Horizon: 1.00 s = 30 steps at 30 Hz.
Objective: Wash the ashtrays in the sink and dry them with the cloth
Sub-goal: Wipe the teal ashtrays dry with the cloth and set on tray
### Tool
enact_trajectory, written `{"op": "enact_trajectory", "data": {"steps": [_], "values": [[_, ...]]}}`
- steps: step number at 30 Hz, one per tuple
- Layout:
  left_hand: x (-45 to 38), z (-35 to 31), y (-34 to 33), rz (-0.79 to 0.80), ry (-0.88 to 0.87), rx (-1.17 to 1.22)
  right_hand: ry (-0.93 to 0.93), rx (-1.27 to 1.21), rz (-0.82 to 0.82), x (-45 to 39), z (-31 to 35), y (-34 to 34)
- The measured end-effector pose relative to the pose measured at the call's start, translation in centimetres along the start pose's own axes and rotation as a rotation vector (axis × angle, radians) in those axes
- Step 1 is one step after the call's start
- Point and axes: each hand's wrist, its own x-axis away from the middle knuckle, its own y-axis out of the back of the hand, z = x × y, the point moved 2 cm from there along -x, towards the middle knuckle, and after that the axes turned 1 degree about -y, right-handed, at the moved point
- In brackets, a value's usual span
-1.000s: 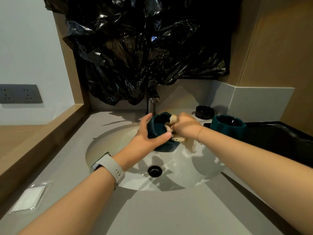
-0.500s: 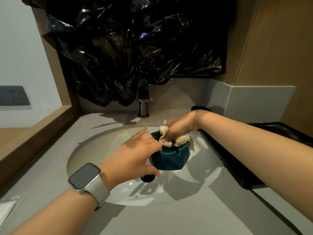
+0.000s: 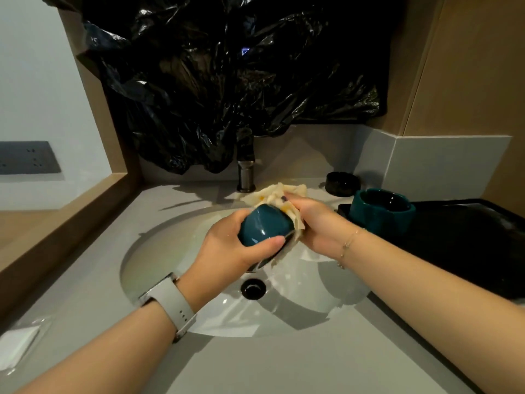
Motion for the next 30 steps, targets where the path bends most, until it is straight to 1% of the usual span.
{"op": "enact_trajectory", "data": {"steps": [3,6,8,11,13,15,16,17,19,21,22,24,27,29,30], "values": [[-0.2,0.2,-0.1,-0.015,0.158,0.242,0.086,0.022,-0.102,0.7,-0.5,-1.0],[-0.2,0.3,-0.5,-0.013,0.252,0.323,0.159,0.21,-0.133,1.5,0.0,-1.8],[-0.2,0.4,-0.6,-0.043,0.303,0.32,0.172,0.298,-0.15,1.4,0.1,-1.8],[-0.1,0.5,-1.0,-0.065,0.36,0.238,0.085,0.378,-0.167,0.8,-0.4,-1.4],[-0.1,0.6,-1.1,-0.119,0.403,0.194,0.055,0.409,-0.175,0.8,-0.5,-1.1],[-0.4,0.8,-0.9,-0.184,0.473,0.191,0.103,0.374,-0.168,0.9,-0.4,-0.7],[-0.7,1.0,-0.6,-0.222,0.523,0.231,0.16,0.39,-0.152,1.3,-0.3,-0.6],[-0.9,1.3,-0.3,-0.263,0.573,0.301,0.241,0.455,-0.133,1.8,-0.3,-0.7],[-1.0,1.7,0.6,-0.337,0.671,0.492,0.429,0.659,-0.068,2.4,-0.7,-0.9],[-0.8,1.8,1.4,-0.362,0.771,0.691,0.536,0.847,0.029,3.0,-1.4,-1.7],[-0.7,1.7,1.7,-0.349,0.826,0.754,0.577,0.925,0.069,3.2,-1.6,-2.0],[-0.4,1.3,2.0,-0.29,0.902,0.8,0.632,1.06,0.141,3.8,-1.9,-2.5],[-0.3,1.1,2.4,-0.242,0.928,0.773,0.686,1.183,0.283,5.0,-2.5,-3.5],[-0.2,1.0,2.5,-0.255,0.915,0.75,0.794,1.256,0.299,5.1,-2.6,-4.4],[-0.2,1.0,2.4,-0.249,0.902,0.737,0.847,1.252,0.29,4.9,-2.5,-4.7]]}}
